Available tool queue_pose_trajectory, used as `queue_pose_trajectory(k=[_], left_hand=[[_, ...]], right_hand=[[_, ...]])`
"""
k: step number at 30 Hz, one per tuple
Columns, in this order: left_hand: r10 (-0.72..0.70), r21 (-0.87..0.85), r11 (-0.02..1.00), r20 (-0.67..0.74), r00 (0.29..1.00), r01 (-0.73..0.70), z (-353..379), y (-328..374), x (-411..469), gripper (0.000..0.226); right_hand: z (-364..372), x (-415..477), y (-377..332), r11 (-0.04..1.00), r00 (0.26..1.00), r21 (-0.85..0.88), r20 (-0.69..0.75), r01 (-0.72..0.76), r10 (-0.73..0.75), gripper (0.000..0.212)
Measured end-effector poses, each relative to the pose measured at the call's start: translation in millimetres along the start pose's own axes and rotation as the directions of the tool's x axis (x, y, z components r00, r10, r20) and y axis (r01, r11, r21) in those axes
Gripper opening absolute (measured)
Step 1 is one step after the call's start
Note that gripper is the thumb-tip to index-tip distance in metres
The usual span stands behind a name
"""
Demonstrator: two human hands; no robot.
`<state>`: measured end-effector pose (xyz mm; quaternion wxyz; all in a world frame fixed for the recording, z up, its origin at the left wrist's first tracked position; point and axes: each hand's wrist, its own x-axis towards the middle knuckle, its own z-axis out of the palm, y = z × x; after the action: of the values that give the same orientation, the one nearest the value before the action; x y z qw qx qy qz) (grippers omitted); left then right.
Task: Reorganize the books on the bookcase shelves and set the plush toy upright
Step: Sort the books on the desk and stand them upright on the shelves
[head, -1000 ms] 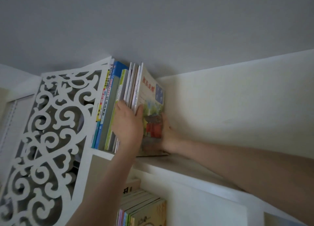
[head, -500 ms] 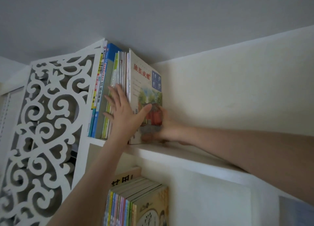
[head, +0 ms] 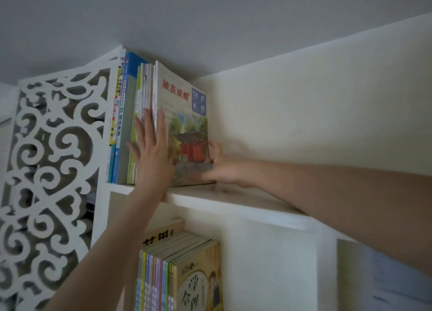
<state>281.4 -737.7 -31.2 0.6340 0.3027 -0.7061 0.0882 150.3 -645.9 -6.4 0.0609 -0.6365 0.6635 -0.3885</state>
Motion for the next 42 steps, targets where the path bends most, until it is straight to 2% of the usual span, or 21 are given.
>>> queue_pose_trajectory(k=[4,7,10,12,15,17,20,24,26,28,30,32,34,36,39,42], left_hand=[[-0.052,0.074,0.996,-0.018,0.999,0.053,-3.1,5.4,-1.3,0.108],[-0.039,0.092,0.995,-0.046,0.998,0.043,-11.2,9.0,-4.6,0.104],[0.019,0.014,1.000,-0.016,1.000,-0.019,-25.4,30.6,-13.3,0.087],[0.082,-0.160,0.984,0.024,0.996,-0.077,-36.0,55.1,-21.3,0.061],[0.078,-0.537,0.843,0.191,0.979,0.037,-61.5,98.4,-44.6,0.034],[0.119,-0.653,0.756,0.208,0.971,0.047,-82.2,125.6,-66.8,0.030],[0.190,-0.769,0.639,0.188,0.964,0.024,-107.7,156.9,-107.8,0.029],[0.290,-0.869,0.486,0.257,0.922,0.090,-120.4,186.2,-172.5,0.028],[0.332,-0.888,0.425,0.333,0.883,0.175,-118.7,199.0,-207.6,0.025],[0.349,-0.883,0.385,0.410,0.843,0.269,-112.9,210.3,-243.5,0.026],[0.368,-0.850,0.380,0.501,0.784,0.365,-102.3,220.1,-280.4,0.028],[0.383,-0.786,0.398,0.611,0.693,0.473,-87.6,226.3,-320.3,0.028],[0.392,-0.696,0.425,0.717,0.576,0.578,-70.7,230.6,-361.1,0.028],[0.389,-0.601,0.478,0.799,0.459,0.641,-53.1,230.9,-403.2,0.029],[0.343,-0.394,0.550,0.910,0.232,0.736,-31.1,223.1,-467.1,0.024],[0.264,-0.161,0.657,0.964,-0.025,0.736,-17.5,209.1,-532.3,0.024]], right_hand=[[-11.3,-21.5,-7.9,0.999,0.999,-0.042,0.028,-0.025,0.026,0.115],[-19.1,-34.4,-13.3,0.997,0.998,-0.064,0.037,-0.043,0.045,0.113],[-31.2,-49.6,-18.3,0.995,0.997,-0.074,0.024,-0.069,0.071,0.112],[-41.5,-67.3,-23.1,0.991,0.996,-0.102,0.008,-0.085,0.086,0.108],[-59.3,-105.5,-31.5,0.991,0.995,-0.105,-0.056,-0.085,0.079,0.096],[-71.7,-141.6,-38.4,0.989,0.991,-0.143,-0.134,-0.039,0.019,0.081],[-81.2,-213.1,-41.1,0.966,0.956,-0.253,-0.265,0.058,-0.127,0.064],[-64.6,-323.8,-21.2,0.945,0.941,-0.306,-0.271,0.113,-0.201,0.060],[-51.8,-369.0,-1.2,0.952,0.938,-0.293,-0.296,0.088,-0.178,0.060],[-38.5,-404.6,25.1,0.978,0.939,-0.208,-0.337,-0.001,-0.070,0.060],[-23.4,-433.1,58.0,0.987,0.926,-0.068,-0.363,-0.142,0.108,0.060],[-4.3,-458.8,95.4,0.949,0.880,0.083,-0.355,-0.305,0.314,0.061],[18.7,-482.5,133.5,0.861,0.807,0.251,-0.306,-0.443,0.505,0.061],[45.2,-504.8,169.8,0.759,0.729,0.346,-0.241,-0.552,0.640,0.061],[85.7,-531.1,210.0,0.598,0.611,0.451,-0.137,-0.662,0.780,0.061],[130.3,-553.1,234.4,0.438,0.497,0.528,-0.034,-0.728,0.867,0.061]])
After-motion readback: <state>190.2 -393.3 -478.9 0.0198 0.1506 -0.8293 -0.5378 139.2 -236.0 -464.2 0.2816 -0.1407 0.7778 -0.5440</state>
